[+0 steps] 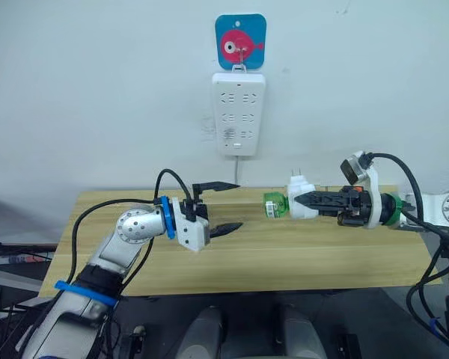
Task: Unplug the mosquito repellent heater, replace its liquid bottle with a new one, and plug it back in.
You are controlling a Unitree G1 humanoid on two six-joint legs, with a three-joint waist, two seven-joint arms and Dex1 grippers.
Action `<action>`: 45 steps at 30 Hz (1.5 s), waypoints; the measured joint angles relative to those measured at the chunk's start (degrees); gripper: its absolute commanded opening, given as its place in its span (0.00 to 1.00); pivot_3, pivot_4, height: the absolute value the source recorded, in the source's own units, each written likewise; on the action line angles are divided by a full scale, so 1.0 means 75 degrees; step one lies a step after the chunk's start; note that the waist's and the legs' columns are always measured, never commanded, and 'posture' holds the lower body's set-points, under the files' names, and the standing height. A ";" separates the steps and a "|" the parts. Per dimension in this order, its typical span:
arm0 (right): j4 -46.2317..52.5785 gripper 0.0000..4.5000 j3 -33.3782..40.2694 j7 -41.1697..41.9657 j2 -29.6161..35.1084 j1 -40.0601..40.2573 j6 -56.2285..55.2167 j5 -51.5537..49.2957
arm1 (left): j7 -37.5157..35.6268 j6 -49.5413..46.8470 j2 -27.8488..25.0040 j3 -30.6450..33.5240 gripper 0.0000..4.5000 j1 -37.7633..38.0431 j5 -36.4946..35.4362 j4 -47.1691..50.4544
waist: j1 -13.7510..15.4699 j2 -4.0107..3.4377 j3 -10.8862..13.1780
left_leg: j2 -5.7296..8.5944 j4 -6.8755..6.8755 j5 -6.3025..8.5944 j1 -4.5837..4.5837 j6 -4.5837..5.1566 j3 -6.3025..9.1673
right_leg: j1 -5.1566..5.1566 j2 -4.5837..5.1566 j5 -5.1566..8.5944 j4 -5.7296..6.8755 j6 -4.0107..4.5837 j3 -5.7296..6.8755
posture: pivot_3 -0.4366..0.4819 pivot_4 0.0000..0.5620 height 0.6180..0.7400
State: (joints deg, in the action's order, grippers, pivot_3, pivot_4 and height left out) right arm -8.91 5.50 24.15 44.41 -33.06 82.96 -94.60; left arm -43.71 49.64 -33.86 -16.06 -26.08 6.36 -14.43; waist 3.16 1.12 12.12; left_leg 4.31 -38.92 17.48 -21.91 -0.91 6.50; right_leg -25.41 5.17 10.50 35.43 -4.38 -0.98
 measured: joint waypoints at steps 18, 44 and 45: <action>0.0203 0.66 -0.0008 -0.0429 -0.0423 -0.0015 0.0045 -0.0161 | 0.2096 0.1827 0.0706 0.0088 1.00 -0.0524 0.1888 -0.0470 | -0.0006 0.0001 -0.0001 | 0.0001 -0.0012 0.0004 0.0005 0.0023 -0.0024 | -0.0011 -0.0001 -0.0010 0.0026 -0.0014 0.0002 | 0.58 0.32 1.00; 0.0570 0.66 -0.0064 -0.0351 -0.0124 0.0199 0.0034 -0.0205 | -0.0695 -0.3407 0.0268 -0.1698 0.50 -0.0146 -0.3880 0.1368 | -0.0085 0.0001 0.0001 | 0.0002 -0.0020 0.0019 0.0001 0.0056 0.0003 | -0.0012 -0.0002 -0.0007 0.0049 -0.0015 0.0009 | 0.58 0.36 1.00; 0.0600 0.66 -0.0057 -0.0240 -0.0089 0.0210 0.0037 -0.0131 | -0.0911 -0.4451 0.0166 -0.1697 0.50 -0.0155 -0.4570 0.1714 | -0.0104 0.0001 0.0001 | 0.0001 -0.0020 0.0019 0.0004 0.0058 0.0005 | -0.0011 -0.0004 -0.0007 0.0050 -0.0016 0.0010 | 0.58 0.36 1.00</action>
State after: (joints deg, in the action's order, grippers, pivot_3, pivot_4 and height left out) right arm -4.41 5.07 22.36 43.74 -31.48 83.24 -95.58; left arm -50.54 16.26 -32.61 -28.78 -27.24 -27.92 -1.58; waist 2.38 1.13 12.13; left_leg 4.32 -39.07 17.62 -21.88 -0.48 6.53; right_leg -25.49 5.14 10.44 35.81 -4.50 -0.91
